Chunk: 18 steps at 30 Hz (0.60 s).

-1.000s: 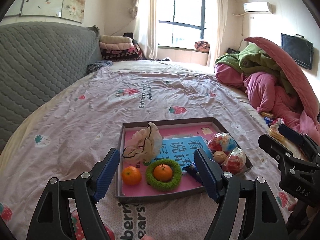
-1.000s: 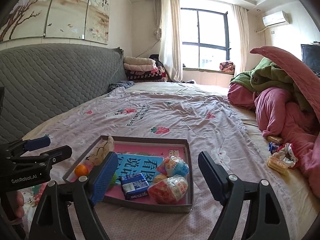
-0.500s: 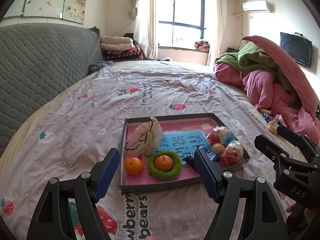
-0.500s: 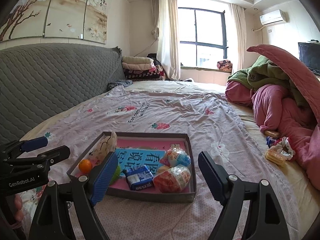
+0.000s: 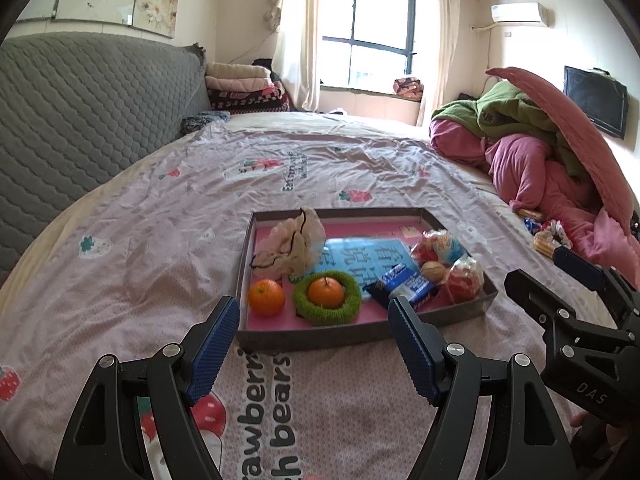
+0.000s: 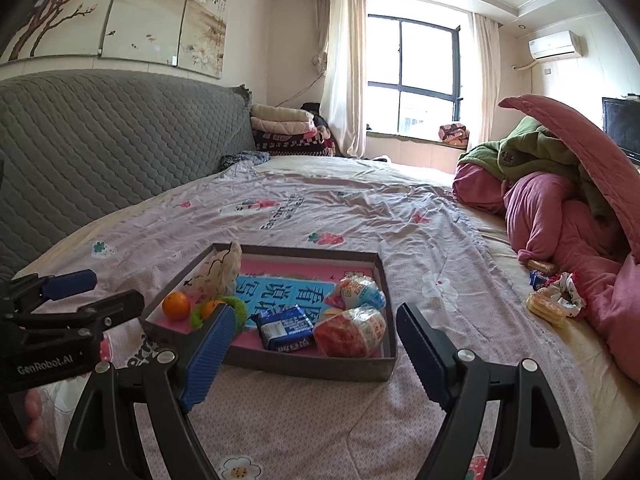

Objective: Organize objects
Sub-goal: 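Withdraw both tools back from the grey tray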

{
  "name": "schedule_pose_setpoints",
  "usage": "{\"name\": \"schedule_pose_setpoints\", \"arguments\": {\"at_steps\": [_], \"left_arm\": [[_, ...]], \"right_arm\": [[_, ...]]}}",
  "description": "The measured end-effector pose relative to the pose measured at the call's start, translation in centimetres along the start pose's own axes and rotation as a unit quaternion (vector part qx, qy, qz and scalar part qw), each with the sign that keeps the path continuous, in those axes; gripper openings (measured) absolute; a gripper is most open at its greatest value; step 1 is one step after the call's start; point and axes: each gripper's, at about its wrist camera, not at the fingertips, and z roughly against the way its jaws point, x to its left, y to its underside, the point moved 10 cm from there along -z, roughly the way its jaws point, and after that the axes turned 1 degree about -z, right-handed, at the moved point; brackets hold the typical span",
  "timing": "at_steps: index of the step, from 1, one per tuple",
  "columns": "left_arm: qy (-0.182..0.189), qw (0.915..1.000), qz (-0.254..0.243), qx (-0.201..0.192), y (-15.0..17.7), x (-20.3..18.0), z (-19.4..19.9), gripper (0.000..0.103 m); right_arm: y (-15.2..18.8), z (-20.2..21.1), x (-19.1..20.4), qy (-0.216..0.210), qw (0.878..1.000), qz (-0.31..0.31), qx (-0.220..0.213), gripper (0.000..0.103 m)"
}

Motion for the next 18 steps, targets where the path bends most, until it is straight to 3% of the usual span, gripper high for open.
{"name": "schedule_pose_setpoints", "arguments": {"at_steps": [18], "left_arm": [[-0.01,0.9995,0.004,0.031,3.1,0.2,-1.9,0.078]], "right_arm": [[3.7,-1.2,0.4,-0.005,1.0,-0.007,0.027,0.082]]}}
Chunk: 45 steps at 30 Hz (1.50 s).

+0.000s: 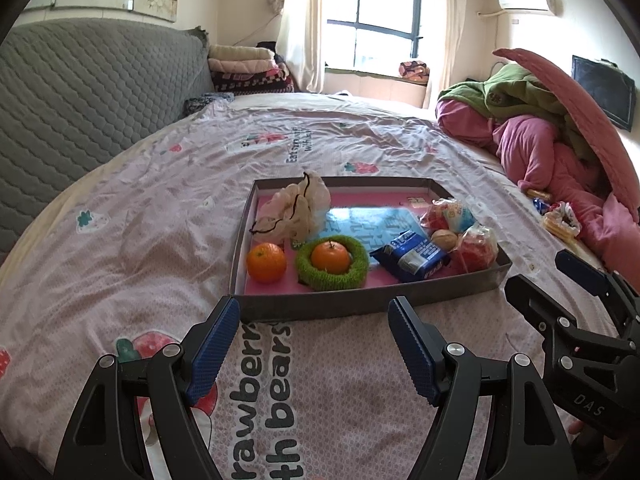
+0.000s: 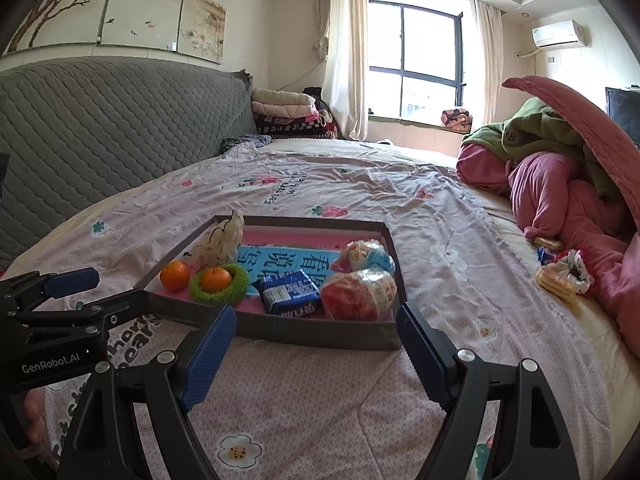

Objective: Organize objects
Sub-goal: 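Withdraw both tools back from the grey tray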

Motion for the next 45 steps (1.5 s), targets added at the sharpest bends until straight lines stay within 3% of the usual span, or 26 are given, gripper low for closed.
{"name": "schedule_pose_setpoints", "arguments": {"at_steps": [16,45], "left_arm": [[-0.009,0.9998,-0.003,0.02,3.2,-0.1,-2.1,0.078],[-0.012,0.9993,0.007,0.033,5.5,0.2,-4.0,0.078]], "right_arm": [[4.0,-1.4,0.3,-0.002,0.999,-0.004,0.032,0.082],[6.6,-2.9,-0.2,0.013,0.998,-0.007,0.06,0.082]]}}
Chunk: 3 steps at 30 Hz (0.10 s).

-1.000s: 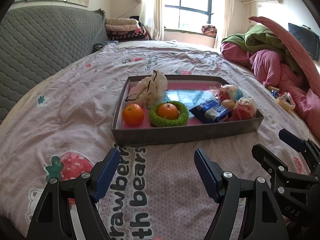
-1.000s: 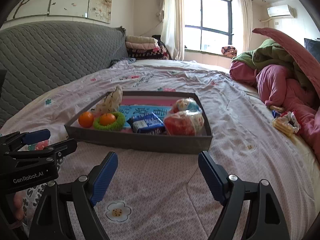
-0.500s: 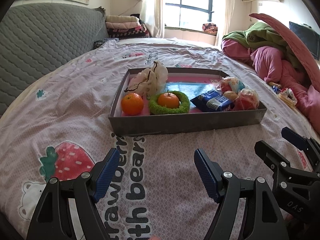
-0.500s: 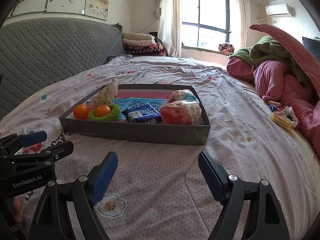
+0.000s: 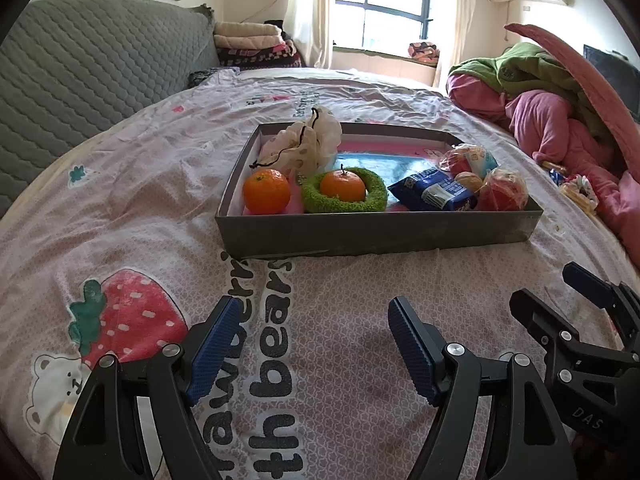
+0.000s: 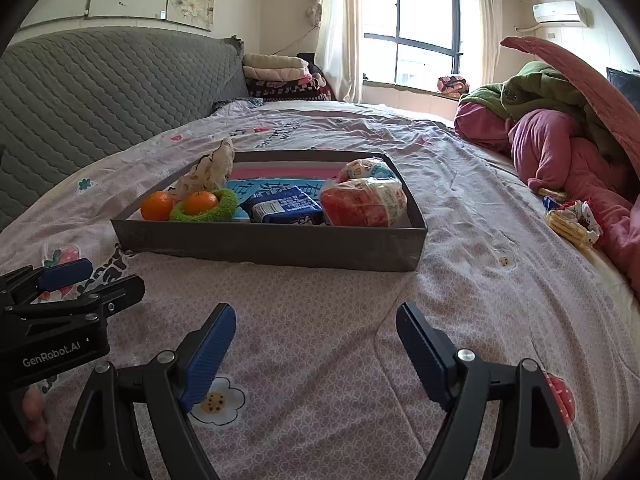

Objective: Organize objects
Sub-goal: 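Withdraw both tools back from the grey tray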

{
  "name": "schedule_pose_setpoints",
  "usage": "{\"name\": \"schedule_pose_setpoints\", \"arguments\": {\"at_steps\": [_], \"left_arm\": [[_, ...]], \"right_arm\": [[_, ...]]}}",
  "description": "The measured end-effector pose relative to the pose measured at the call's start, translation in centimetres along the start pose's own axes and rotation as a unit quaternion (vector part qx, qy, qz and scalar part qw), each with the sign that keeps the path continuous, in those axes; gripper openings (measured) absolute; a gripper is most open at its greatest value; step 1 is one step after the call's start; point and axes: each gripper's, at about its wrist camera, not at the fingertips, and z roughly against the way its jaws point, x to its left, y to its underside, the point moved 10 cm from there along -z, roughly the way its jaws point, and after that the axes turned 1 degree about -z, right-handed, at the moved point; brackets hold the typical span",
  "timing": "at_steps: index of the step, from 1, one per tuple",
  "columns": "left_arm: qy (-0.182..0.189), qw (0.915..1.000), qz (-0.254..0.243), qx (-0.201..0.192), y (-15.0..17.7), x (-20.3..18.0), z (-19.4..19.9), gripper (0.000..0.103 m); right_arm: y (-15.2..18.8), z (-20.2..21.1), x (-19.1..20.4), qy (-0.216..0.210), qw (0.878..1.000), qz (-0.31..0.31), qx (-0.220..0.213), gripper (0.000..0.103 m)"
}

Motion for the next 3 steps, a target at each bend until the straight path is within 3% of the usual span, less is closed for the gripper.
{"name": "schedule_pose_setpoints", "arguments": {"at_steps": [3], "left_arm": [[0.0,1.0,-0.004,-0.004,-0.06,-0.15,0.07,0.078]], "right_arm": [[0.12,-0.13,-0.07,-0.001,1.0,-0.004,0.003,0.082]]}}
